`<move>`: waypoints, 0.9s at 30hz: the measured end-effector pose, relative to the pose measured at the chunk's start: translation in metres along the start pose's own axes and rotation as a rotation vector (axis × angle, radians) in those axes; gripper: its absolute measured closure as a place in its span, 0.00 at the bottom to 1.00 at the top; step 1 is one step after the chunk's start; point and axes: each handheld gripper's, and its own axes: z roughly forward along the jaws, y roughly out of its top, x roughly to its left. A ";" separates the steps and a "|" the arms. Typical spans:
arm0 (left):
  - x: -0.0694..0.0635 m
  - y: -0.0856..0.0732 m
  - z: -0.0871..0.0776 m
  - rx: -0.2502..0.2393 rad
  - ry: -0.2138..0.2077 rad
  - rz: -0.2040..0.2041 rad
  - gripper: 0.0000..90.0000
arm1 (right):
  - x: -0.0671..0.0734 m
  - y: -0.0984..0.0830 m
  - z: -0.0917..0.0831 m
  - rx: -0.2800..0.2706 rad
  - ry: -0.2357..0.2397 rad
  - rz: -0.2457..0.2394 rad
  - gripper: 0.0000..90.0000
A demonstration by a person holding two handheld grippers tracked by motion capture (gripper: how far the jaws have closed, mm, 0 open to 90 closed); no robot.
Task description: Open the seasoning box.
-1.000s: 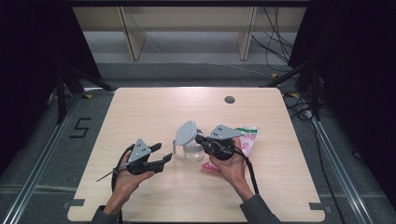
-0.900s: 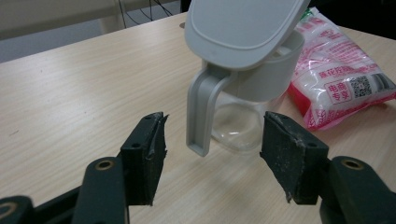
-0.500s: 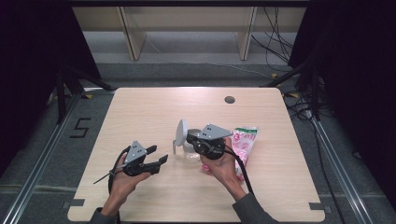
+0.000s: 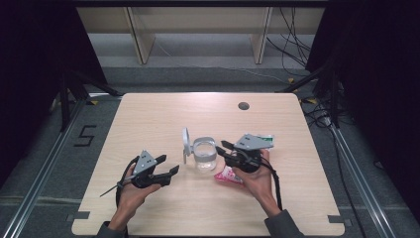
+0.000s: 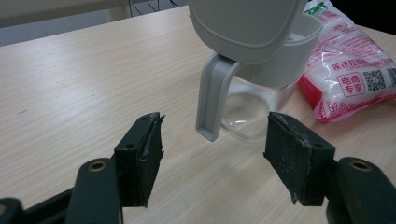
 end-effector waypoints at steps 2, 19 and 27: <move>0.000 0.001 0.000 0.008 0.008 0.004 0.39 | -0.010 -0.008 -0.013 -0.002 -0.038 0.031 0.67; -0.010 0.003 0.009 0.004 -0.019 -0.002 0.37 | -0.069 -0.066 -0.061 0.057 -0.258 0.332 0.25; -0.010 0.004 0.008 0.010 -0.016 0.001 0.37 | -0.077 -0.079 -0.059 0.096 -0.237 0.319 0.24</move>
